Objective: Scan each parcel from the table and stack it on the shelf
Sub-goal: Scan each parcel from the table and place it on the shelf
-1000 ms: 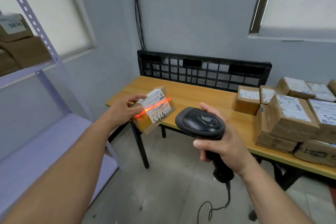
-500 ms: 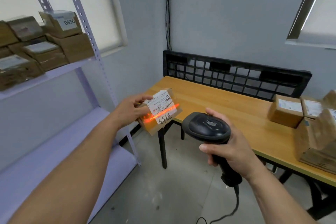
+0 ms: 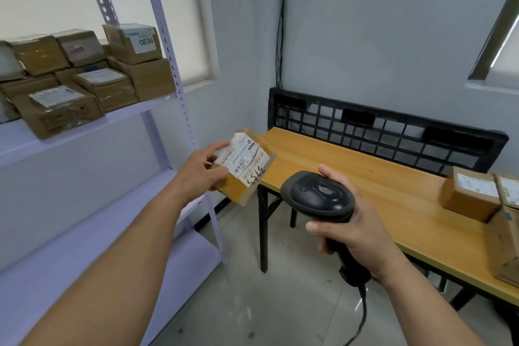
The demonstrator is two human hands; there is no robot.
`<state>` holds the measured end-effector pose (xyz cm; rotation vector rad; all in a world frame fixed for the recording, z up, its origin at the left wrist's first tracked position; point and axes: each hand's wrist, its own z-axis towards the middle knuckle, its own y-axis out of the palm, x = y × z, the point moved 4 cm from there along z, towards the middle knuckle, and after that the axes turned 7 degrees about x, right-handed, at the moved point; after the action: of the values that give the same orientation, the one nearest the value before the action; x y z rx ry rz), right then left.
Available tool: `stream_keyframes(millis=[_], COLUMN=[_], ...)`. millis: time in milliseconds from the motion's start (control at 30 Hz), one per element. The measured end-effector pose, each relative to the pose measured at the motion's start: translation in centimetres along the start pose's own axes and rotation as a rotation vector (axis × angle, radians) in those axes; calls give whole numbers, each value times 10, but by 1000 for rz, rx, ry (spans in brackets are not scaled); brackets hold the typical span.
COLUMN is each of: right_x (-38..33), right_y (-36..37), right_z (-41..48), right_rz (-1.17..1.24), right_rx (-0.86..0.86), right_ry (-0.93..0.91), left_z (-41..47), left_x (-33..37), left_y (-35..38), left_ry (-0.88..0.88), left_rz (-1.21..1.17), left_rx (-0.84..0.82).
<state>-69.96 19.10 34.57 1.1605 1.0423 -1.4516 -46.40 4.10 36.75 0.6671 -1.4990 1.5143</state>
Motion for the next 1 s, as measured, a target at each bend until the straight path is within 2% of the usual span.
stream_keyframes(millis=[567, 867, 1000], right_x=[-27, -20, -19], right_y=[135, 221, 260], right_z=[71, 97, 106], right_rz=[61, 86, 105], right_rx=[-163, -282, -315], right_ry=[-106, -72, -71], left_z=[-13, -21, -22], left_x=[-35, -89, -121], left_y=[-177, -284, -325], left_ry=[-4, -76, -171], left_rz=[-399, -398, -331], left_rx=[671, 949, 1042])
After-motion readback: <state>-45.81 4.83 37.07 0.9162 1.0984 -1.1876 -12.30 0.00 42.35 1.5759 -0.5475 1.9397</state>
